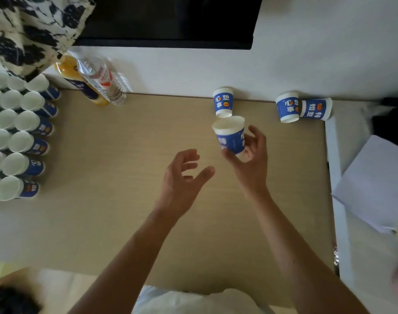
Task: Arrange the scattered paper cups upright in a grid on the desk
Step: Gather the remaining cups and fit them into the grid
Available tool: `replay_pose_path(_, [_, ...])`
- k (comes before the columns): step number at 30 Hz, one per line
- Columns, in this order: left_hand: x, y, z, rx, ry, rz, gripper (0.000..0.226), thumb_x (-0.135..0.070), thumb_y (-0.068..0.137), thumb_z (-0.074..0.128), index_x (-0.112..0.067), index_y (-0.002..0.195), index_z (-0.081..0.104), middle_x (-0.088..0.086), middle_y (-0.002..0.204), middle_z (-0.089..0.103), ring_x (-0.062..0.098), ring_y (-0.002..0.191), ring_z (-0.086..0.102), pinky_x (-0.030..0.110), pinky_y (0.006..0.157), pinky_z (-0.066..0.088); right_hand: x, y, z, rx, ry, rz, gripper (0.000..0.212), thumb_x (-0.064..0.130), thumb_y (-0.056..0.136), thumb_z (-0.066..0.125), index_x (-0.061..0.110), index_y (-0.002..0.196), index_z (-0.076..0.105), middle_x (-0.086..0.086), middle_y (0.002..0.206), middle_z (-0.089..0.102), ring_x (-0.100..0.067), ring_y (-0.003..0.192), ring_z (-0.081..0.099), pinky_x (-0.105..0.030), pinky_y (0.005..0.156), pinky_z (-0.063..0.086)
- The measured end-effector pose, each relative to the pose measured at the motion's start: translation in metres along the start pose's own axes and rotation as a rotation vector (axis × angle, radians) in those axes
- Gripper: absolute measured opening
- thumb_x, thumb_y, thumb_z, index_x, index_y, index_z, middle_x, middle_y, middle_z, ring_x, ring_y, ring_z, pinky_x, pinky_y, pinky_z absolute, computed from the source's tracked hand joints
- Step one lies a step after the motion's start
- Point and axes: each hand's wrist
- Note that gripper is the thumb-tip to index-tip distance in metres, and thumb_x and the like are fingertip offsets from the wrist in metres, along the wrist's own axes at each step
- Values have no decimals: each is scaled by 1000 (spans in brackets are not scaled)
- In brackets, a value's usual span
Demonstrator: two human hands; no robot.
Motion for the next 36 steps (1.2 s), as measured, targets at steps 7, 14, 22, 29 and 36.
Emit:
replay_pose_path(7, [-16, 5, 22, 18, -89, 101, 62, -28, 71, 88, -25, 126, 59, -14, 116, 69, 5, 109, 65, 30, 89, 57, 19, -58, 3, 115, 75, -54, 86, 6, 69, 89, 22, 140, 43, -5, 120, 67, -26, 116, 64, -38, 101, 50])
replay_pose_path(14, [-13, 12, 6, -177, -146, 119, 53, -28, 68, 86, -29, 116, 61, -10, 109, 71, 12, 99, 69, 30, 81, 58, 15, -20, -18, 465, 4, -108, 88, 16, 78, 82, 14, 150, 31, -4, 129, 65, -27, 120, 63, -45, 105, 46])
replay_pose_path(22, [5, -15, -20, -328, -114, 37, 53, -34, 68, 83, -33, 115, 61, -14, 109, 70, 8, 99, 69, 26, 80, 58, -19, 133, 31, 16, -261, 216, 68, 39, 81, 79, 9, 134, 48, -7, 119, 61, -18, 103, 62, -31, 88, 51])
replay_pose_path(29, [23, -47, -26, -381, -97, -2, 55, -42, 64, 83, -35, 114, 61, -14, 108, 71, 13, 100, 69, 38, 84, 59, -57, 199, 80, -17, -334, 328, 78, 60, 55, 80, 7, 108, 58, -7, 111, 65, -24, 96, 70, -38, 80, 60])
replay_pose_path(36, [28, -56, -42, -400, -92, 9, 55, -38, 66, 85, -30, 116, 62, -13, 108, 71, 13, 102, 69, 36, 85, 59, -55, 191, 86, -49, -273, 365, 71, 37, 71, 86, 5, 125, 55, -5, 117, 63, -18, 87, 65, -27, 66, 51])
Point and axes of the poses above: each hand's wrist, its own y-axis towards the middle knuckle, its own z-axis out of the palm, x = y × z
